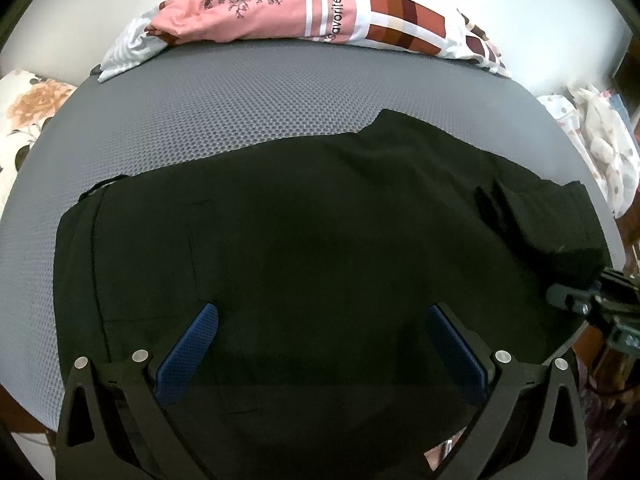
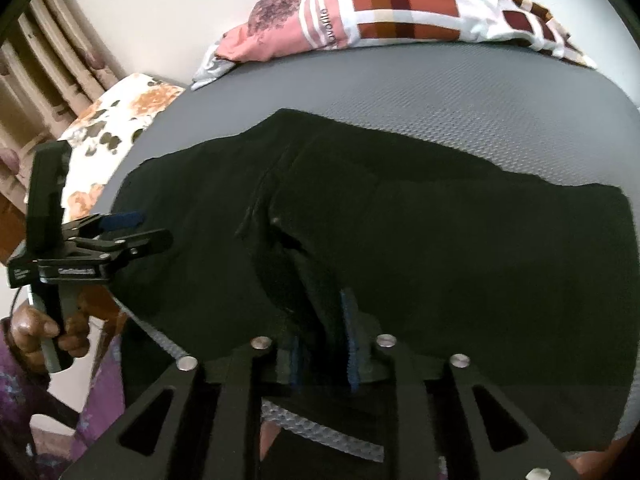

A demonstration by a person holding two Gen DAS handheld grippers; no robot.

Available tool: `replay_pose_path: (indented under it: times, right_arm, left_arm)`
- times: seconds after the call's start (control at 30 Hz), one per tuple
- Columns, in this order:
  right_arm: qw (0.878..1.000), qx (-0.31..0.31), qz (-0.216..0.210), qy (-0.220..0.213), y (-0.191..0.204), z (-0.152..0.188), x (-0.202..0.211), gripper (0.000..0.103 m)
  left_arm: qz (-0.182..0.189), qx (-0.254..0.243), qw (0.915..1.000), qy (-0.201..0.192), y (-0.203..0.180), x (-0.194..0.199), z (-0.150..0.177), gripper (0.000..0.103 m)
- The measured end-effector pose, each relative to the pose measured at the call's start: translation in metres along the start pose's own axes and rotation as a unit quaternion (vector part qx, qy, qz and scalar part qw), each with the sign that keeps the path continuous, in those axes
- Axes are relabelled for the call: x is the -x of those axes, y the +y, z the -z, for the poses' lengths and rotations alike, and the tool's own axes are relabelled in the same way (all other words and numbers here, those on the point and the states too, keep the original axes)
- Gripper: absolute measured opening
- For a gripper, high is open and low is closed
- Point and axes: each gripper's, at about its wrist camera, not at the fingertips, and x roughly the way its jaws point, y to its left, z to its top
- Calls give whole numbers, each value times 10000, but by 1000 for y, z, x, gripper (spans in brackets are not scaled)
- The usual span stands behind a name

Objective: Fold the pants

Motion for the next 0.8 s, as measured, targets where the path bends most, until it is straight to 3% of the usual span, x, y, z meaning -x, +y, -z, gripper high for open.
replay_pose_path:
  times: [0.07, 0.13, 0.17, 0.2, 0.23, 0.27, 0.33, 0.5, 0.63, 0.8]
  right_arm:
    - [9997, -60, -256, 15, 0, 2, 0, 43]
    - [9965, -162, -817, -34, -3, 4, 5, 55]
    - [9916, -317, -1251, -42, -9, 4, 8, 55]
    - [9769, -689, -2020, -66, -23, 3, 15, 54]
    - [9658, -978, -2394, -178, -36, 3, 23, 53]
    - [9612, -1178, -2463, -394, -51, 2, 35, 53]
    - [9591, -1496, -2264, -802, -81, 1, 59, 54]
    - [9611, -1873, -1717, -1086, -125, 2, 84, 54]
    - [9659, -1464, -1921, -928, -93, -5, 71, 50]
    - [9840, -537, -1659, -375, -33, -15, 27, 43]
  left_arm:
    - [-15, -21, 10000, 13, -1, -1, 0, 103]
    - [-29, -39, 10000, 18, -1, -1, -1, 103]
    - [-31, -44, 10000, 25, -1, -1, -1, 103]
    - [-28, -38, 10000, 27, -1, 0, -1, 103]
    - [-16, -20, 10000, 23, 0, 0, -1, 103]
    - [-4, -1, 10000, 19, 0, 0, -1, 103]
    - [57, 68, 10000, 3, 1, 1, -2, 103]
    - [96, 30, 9999, 6, -2, 1, -3, 103]
    - [52, -105, 9999, 16, -7, 1, -2, 103]
    - [44, -88, 9999, 26, -7, 1, -2, 103]
